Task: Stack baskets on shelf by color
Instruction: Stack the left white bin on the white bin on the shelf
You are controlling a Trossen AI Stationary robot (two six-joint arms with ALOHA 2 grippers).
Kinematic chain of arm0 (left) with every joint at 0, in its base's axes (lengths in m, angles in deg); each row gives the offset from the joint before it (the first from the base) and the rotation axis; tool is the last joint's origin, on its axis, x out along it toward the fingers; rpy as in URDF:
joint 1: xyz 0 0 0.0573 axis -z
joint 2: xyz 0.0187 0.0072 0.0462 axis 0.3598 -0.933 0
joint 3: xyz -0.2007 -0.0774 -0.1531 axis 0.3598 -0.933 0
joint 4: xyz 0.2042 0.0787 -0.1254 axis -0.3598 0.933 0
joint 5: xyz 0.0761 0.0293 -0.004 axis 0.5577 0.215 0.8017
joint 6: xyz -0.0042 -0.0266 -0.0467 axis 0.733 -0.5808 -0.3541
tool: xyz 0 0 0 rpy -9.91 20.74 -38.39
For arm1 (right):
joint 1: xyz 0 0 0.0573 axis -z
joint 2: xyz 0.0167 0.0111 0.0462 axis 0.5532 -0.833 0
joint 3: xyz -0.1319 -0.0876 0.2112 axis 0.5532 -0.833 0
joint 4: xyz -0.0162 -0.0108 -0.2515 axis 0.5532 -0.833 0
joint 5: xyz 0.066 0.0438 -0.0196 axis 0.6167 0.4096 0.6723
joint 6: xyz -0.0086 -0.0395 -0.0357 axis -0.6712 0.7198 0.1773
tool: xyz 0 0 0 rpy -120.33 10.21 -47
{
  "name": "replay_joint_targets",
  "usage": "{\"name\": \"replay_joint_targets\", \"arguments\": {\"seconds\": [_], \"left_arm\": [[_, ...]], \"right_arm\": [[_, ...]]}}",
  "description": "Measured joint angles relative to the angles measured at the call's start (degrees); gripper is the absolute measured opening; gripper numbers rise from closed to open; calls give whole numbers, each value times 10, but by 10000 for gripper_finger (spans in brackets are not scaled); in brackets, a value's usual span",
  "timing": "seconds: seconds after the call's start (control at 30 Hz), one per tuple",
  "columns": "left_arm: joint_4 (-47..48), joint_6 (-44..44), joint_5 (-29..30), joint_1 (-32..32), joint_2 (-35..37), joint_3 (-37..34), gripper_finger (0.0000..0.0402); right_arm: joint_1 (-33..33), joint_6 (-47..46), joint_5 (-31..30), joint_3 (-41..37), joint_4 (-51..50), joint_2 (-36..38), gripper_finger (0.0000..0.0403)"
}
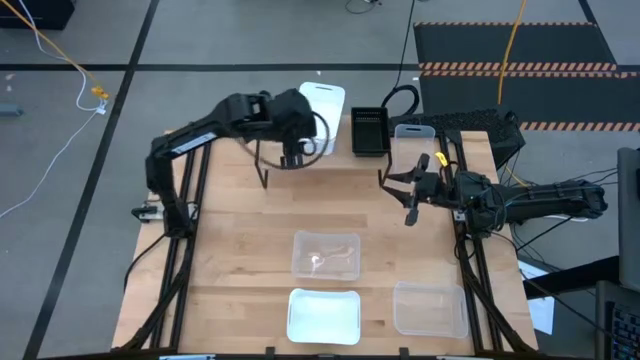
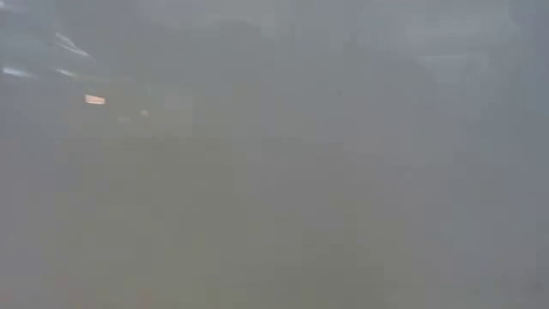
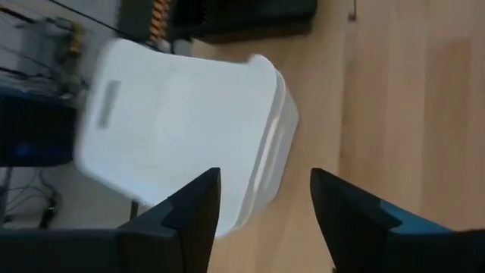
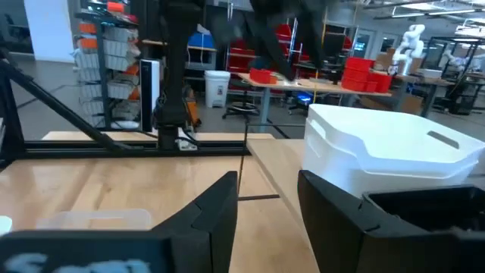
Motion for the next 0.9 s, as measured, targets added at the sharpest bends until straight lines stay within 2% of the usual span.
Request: {"name": "replay_joint_targets", "arguments": {"seconds": [0.27,0.5,0.73,0.9], "left_arm": [[-3,97,-15,-60,-87,-1,207],[2,90,-27,-81,-106,-1,202],[-3,20,-90,-72,-107,-1,125],[-11,-15,-96,-57,-107,-1,74]], "right_arm": [[0,2,14,0,-11,0,132],[0,21,14,0,-21,0,132],[0,31,13,0,-25,0,132],[0,31,13,0,-25,0,132]]}}
